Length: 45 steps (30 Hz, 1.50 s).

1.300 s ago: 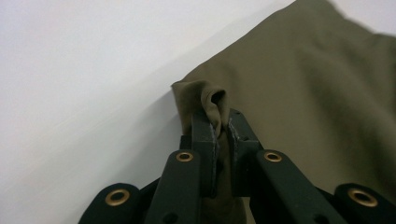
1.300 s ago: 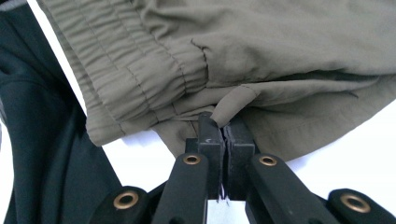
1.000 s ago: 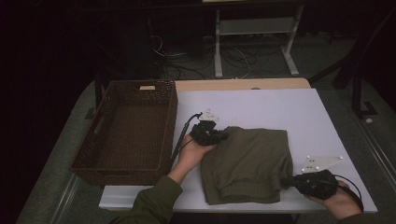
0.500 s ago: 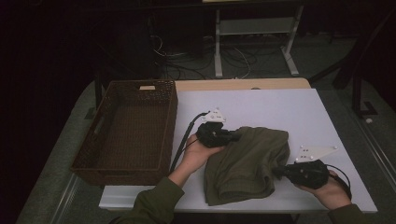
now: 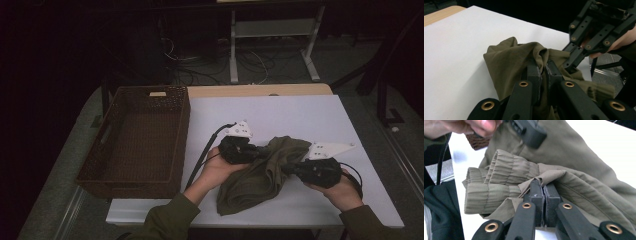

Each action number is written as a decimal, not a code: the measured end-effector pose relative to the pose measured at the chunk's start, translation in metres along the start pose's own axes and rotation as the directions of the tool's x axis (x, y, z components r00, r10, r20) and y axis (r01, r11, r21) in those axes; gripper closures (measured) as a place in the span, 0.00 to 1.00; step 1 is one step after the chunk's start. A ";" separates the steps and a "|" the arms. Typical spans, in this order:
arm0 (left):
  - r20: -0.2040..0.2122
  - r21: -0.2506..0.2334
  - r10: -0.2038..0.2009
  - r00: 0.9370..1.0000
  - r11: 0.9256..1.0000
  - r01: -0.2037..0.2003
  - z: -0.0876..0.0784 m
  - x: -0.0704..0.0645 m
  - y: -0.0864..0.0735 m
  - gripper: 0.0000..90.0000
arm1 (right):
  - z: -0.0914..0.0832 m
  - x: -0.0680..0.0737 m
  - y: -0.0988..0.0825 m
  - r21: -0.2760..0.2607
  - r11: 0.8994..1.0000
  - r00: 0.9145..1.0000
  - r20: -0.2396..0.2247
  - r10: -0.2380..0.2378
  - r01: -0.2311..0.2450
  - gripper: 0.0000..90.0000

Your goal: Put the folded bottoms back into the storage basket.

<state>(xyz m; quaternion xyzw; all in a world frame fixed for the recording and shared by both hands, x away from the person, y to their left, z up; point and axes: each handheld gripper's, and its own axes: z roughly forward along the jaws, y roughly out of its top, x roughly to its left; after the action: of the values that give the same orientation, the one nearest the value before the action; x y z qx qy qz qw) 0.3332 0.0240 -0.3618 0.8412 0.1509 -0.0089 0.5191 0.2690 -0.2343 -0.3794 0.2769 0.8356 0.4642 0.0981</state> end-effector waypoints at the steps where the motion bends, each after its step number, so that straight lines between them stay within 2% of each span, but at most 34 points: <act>1: 0.003 -0.001 0.000 1.000 1.000 0.000 0.000 -0.001 0.000 0.93 | 0.001 0.000 0.003 -0.006 1.000 1.000 -0.004 -0.006 0.006 0.97; 6: -0.002 -0.003 0.005 1.000 1.000 -0.005 -0.003 -0.003 0.001 0.94 | 0.004 -0.001 0.010 -0.025 1.000 1.000 -0.008 -0.018 0.017 0.97; 13: -0.025 0.014 0.002 1.000 1.000 -0.002 -0.008 0.002 0.006 0.94 | 0.004 -0.005 0.014 -0.045 0.999 1.000 -0.022 -0.017 0.016 0.97; 21: -0.067 0.034 -0.036 0.997 0.999 0.039 -0.021 0.013 0.025 0.94 | 0.001 -0.012 0.032 -0.094 0.995 0.999 -0.026 -0.031 0.028 0.97; 24: -0.068 0.027 -0.048 0.997 0.998 0.050 -0.026 0.017 0.033 0.94 | -0.001 -0.016 0.038 -0.112 0.993 0.999 -0.030 -0.030 0.027 0.97; 31: -0.084 0.042 -0.080 0.993 0.996 0.083 -0.044 0.030 0.050 0.94 | 0.000 -0.023 0.062 -0.149 0.988 0.998 -0.040 -0.054 0.047 0.97; 37: -0.098 0.022 -0.108 0.989 0.994 0.111 -0.062 0.041 0.062 0.94 | 0.001 -0.026 0.084 -0.160 0.985 0.996 -0.045 -0.079 0.071 0.97; 45: -0.143 0.022 -0.116 0.983 0.993 0.120 -0.085 0.049 0.076 0.95 | 0.009 -0.025 0.117 -0.167 0.980 0.992 -0.058 -0.116 0.105 0.97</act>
<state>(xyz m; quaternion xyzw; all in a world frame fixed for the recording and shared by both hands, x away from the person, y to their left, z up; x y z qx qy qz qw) 0.3880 0.0785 -0.2649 0.8373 0.2368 0.0178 0.4925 0.3372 -0.1931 -0.2895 0.2050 0.8117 0.5340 0.1180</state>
